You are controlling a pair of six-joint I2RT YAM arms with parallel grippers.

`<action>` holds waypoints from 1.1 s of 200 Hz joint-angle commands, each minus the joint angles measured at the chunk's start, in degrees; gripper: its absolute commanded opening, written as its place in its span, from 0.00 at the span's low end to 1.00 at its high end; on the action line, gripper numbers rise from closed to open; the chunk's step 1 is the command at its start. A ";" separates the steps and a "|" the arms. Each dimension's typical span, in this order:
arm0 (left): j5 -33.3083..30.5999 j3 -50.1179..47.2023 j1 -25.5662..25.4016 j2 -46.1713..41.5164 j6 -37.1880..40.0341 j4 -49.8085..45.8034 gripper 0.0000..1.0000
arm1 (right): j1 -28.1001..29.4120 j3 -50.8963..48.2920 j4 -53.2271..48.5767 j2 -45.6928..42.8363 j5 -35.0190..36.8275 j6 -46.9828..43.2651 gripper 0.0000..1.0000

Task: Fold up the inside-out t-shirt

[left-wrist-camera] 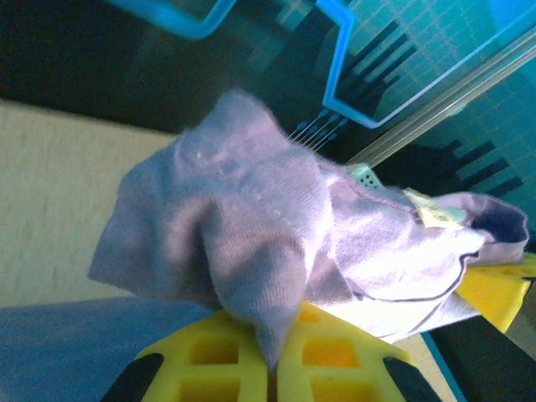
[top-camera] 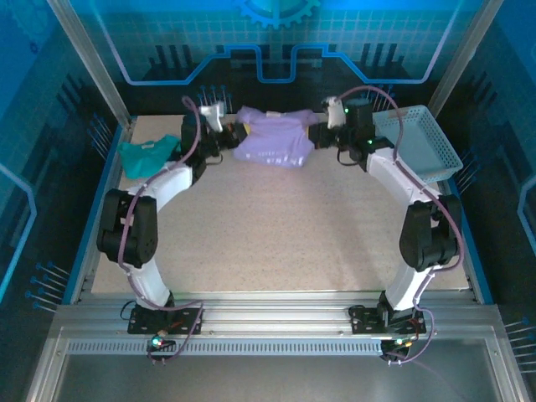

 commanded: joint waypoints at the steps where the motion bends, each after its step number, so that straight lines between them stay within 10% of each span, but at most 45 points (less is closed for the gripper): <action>1: -0.02 -14.35 -2.25 -7.53 -2.35 9.79 0.00 | 2.26 -8.59 -0.78 -6.16 -3.93 -0.76 0.00; 58: -9.59 -34.84 -10.61 -24.92 1.54 -1.29 0.00 | 6.15 -19.88 -8.31 -11.69 -2.30 0.42 0.00; 144: -25.47 -34.12 -8.50 -18.84 1.66 -6.59 0.01 | 9.69 1.42 -15.28 11.44 2.44 -2.92 0.04; 220: -26.40 -27.78 -4.43 -12.27 1.96 -9.71 0.51 | 8.25 14.56 -24.42 22.72 8.98 -1.95 0.30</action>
